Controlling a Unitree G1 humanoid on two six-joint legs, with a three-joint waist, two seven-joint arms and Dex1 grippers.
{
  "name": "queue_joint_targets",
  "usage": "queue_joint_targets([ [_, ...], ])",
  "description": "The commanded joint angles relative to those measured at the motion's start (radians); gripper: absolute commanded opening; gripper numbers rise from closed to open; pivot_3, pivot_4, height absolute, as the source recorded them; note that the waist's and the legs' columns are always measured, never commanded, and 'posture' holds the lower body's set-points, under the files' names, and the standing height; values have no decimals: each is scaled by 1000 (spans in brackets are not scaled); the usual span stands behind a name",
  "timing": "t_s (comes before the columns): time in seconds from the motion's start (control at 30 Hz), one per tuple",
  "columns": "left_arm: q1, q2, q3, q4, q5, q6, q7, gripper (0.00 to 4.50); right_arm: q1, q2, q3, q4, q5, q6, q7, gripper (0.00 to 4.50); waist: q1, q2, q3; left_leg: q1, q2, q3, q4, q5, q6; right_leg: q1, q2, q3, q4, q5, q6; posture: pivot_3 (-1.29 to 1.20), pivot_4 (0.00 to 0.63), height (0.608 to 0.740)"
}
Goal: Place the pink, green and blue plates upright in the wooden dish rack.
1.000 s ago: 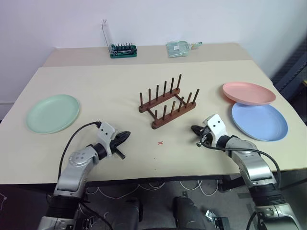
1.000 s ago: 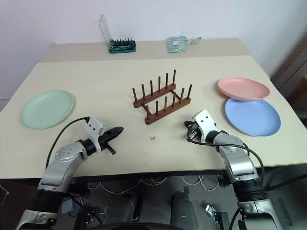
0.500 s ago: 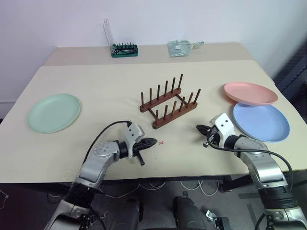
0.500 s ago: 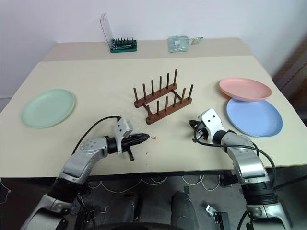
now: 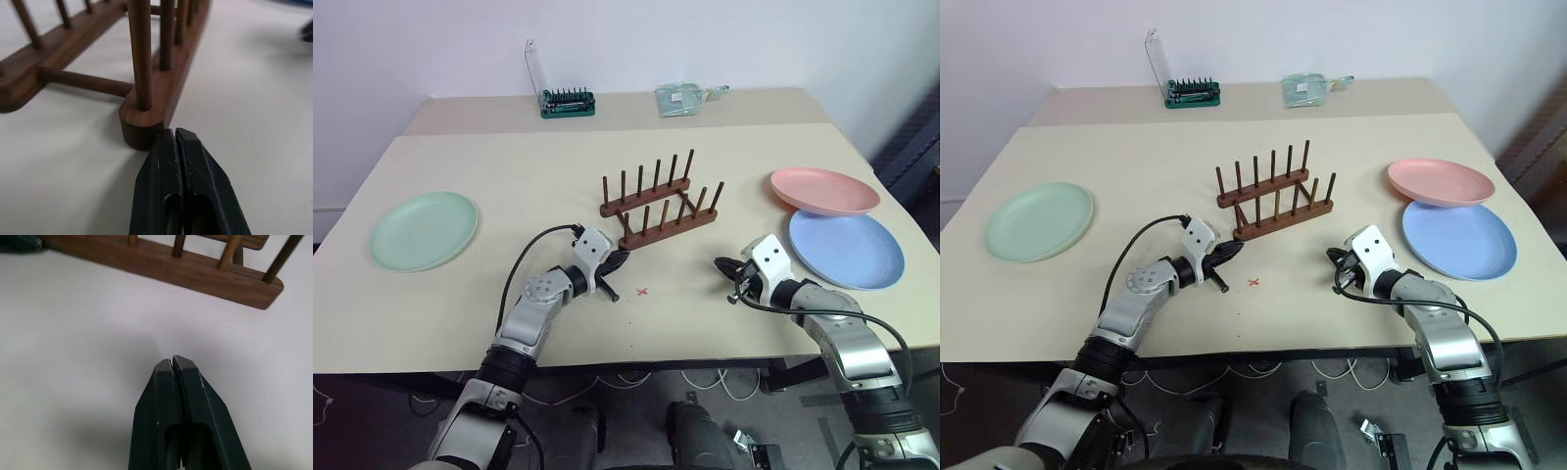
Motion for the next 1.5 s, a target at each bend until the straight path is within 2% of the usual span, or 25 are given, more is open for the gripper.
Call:
queue_joint_targets([
  [0.03, 7, 7, 30, 30, 20, -10, 37, 37, -12, 4, -15, -39, 12, -4, -1, 0, -1, 0, 0, 0, 0, 0, 0, 0, 0, 0, 0, 0, 0, 0, 0, 0, 150, 740],
  [0.4, -107, -43, 64, 214, 73, -110, 199, 37, -19, 6, -4, -36, 12, -5, 5, 0, 2, 0, 0, 1, 0, 0, 0, 0, 0, 1, 0, 0, 0, 0, 0, 0, 150, 740],
  [0.5, -106, -42, 67, 222, 64, -109, 177, 37, -12, -2, -12, -50, 17, -2, 11, 0, 2, 0, 0, 1, 0, 0, 0, 0, 0, 1, 0, 0, 0, 0, 0, 0, 150, 740],
  [0.73, 28, 75, 84, 38, -4, -36, 8, 37, -4, -102, -70, -126, 38, 10, 74, 0, -6, 0, 0, 1, 0, 1, -1, 0, 0, 0, 0, 0, 0, 0, 1, 0, 150, 740],
  [0.93, 151, 224, 76, -145, -76, 31, -192, 37, -107, -222, -123, -32, 23, 24, 110, 0, -4, 2, 1, 1, 1, 2, -2, 0, 0, -1, 0, 1, 0, -1, 0, 0, 150, 740],
  [1.03, 168, 298, 159, -139, -140, 34, -253, 0, -242, -324, -109, 157, -55, -31, 119, 1256, -4, 2, 2, 1, 1, 2, -1, 0, 0, 0, 0, 1, -1, -2, -3, 0, 150, 740],
  [1.13, 140, 321, 199, -92, -149, 17, -248, 0, -357, -369, -49, 346, -133, -105, 121, 2736, -3, 3, 3, -1, 1, 3, -1, 0, 0, -3, -1, 0, 0, -2, -3, 0, 150, 740],
  [1.23, 107, 316, 209, -108, -174, 20, -274, 0, -450, -378, 12, 526, -202, -197, 149, 2736, -4, 3, 3, -4, 1, 3, -2, 0, 0, -5, -1, 0, -1, -1, -1, 0, 150, 740],
  [1.33, 98, 299, 183, -207, -223, 54, -337, 0, -566, -368, 55, 741, -255, -271, 154, 2736, -2, 3, 4, -13, 0, 3, 2, 0, 0, -12, -1, 1, -1, 0, 0, 0, 150, 740],
  [1.5, 117, 280, 116, -374, -265, 137, -381, 0, -674, -372, 125, 974, -342, -409, 143, 2736, -5, 5, 6, -13, 0, 4, 1, 0, 0, -13, -1, 1, -1, 1, 0, 0, 150, 740],
])
